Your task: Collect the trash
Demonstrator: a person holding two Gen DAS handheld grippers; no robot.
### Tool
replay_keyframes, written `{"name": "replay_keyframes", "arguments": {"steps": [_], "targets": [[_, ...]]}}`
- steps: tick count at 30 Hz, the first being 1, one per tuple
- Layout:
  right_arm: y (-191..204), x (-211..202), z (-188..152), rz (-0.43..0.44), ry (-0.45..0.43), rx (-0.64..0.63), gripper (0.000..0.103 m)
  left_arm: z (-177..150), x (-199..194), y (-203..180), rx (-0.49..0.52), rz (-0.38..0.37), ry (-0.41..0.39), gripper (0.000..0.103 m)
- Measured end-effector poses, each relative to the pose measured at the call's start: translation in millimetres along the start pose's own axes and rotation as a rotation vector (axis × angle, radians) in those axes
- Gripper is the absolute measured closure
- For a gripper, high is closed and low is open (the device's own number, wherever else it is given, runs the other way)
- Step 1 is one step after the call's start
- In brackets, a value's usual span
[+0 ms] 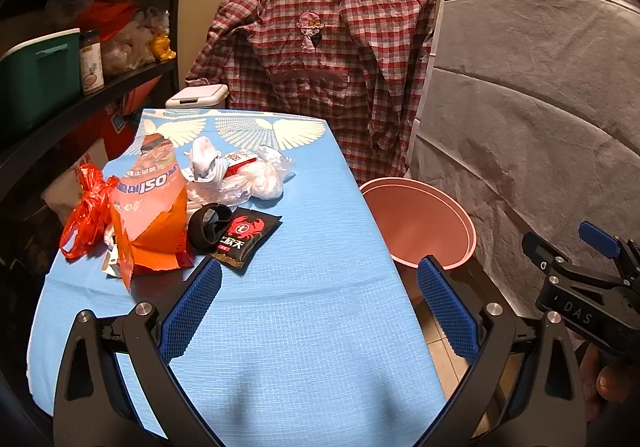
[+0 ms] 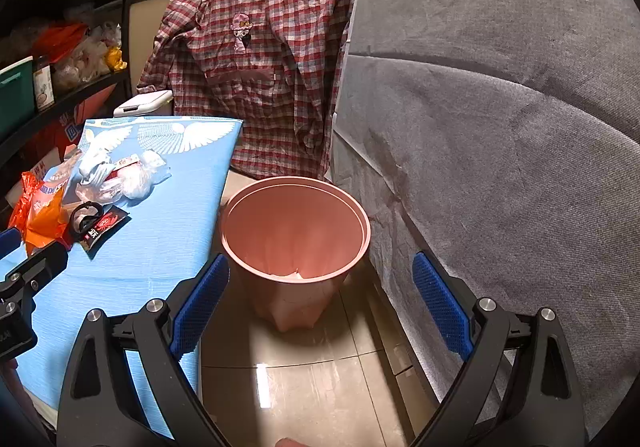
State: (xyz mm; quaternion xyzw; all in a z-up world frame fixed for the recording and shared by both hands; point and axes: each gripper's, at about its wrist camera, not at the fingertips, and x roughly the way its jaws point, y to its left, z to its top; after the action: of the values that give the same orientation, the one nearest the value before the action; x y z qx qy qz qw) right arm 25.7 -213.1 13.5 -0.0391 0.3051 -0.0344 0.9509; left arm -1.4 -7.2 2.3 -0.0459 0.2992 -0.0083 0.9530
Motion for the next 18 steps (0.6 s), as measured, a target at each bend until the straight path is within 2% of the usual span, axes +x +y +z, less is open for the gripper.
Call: {"name": "replay_keyframes", "arguments": {"steps": [18], "targets": [[0.7, -1.0, 0.3, 0.000, -0.001, -0.003, 0.012, 1.3, -1.1, -0.8, -0.002, -0.004, -0.001, 0.008]]}}
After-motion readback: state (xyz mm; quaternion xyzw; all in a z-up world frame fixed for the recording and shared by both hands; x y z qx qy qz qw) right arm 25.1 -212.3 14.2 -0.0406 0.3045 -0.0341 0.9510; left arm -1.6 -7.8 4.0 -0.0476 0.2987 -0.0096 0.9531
